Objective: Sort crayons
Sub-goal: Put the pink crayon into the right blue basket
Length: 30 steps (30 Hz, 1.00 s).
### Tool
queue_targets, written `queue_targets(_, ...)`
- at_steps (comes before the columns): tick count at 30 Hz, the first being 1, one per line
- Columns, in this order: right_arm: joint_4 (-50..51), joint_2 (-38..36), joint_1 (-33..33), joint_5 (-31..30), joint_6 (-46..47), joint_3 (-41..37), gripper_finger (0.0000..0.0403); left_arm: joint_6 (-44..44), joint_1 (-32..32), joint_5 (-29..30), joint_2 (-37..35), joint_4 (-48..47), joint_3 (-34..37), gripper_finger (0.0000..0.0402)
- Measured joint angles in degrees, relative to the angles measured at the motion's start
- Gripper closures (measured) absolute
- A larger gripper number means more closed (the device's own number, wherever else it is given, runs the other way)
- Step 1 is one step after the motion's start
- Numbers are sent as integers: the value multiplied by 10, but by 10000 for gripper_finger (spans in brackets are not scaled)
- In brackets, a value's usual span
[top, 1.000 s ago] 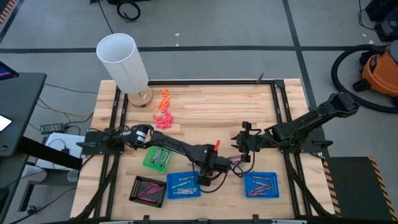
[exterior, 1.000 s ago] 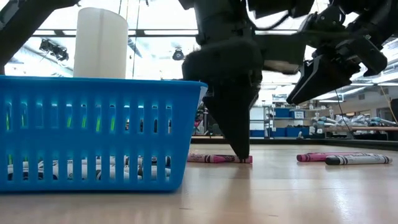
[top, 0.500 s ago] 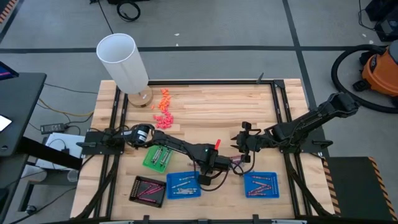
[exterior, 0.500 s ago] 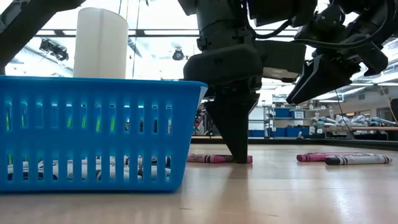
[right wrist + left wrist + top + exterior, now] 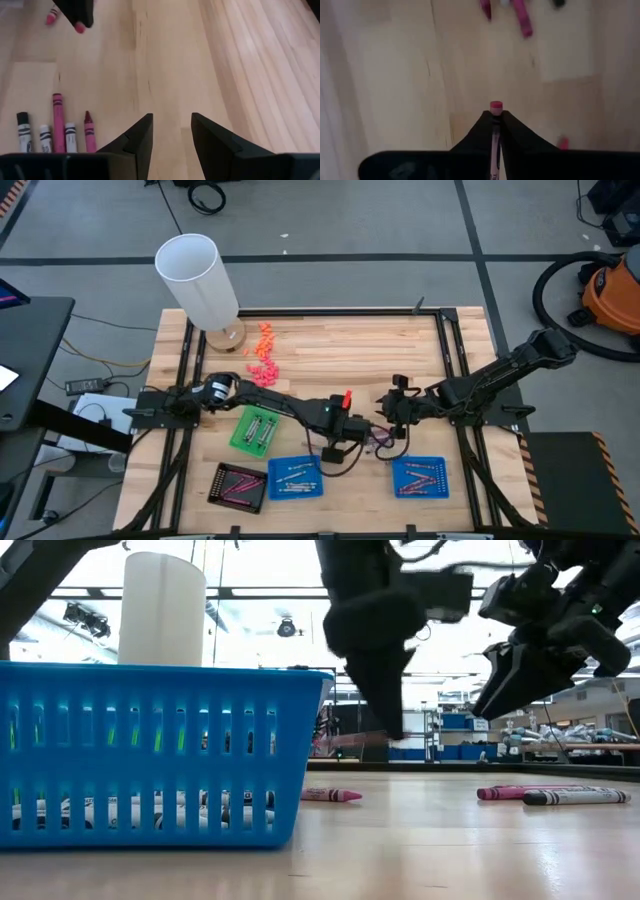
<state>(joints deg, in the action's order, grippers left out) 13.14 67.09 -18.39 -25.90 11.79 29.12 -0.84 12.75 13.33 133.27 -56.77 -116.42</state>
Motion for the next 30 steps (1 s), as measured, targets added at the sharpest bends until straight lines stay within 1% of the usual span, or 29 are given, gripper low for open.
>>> queue_targets(4,9,-8,-6,4,2,0,259,2,-4,2,-6,27,1,384)
queue_targets(7,32,-31,-23,2,8,0,259,18,-4,9,-12,66,1,384)
queue_targets(10,70,-70,-46,-3,26,0,259,48,1,45,-15,100,-1,384)
queue_targets(12,75,-95,-65,-18,39,0,259,69,5,69,-20,108,0,384)
queue_targets(15,79,-124,-92,-30,56,0,259,95,7,78,-25,151,-2,384)
queue_targets(21,85,-128,-139,-37,94,0,259,122,7,78,-24,183,-2,384)
queue_targets(23,83,-124,-150,-49,105,0,259,126,7,78,-24,200,-2,384)
queue_targets(25,97,-128,-158,-63,110,0,259,132,7,63,-25,230,-1,384)
queue_targets(30,133,-153,-160,-102,143,0,259,138,7,-39,-29,329,-2,384)
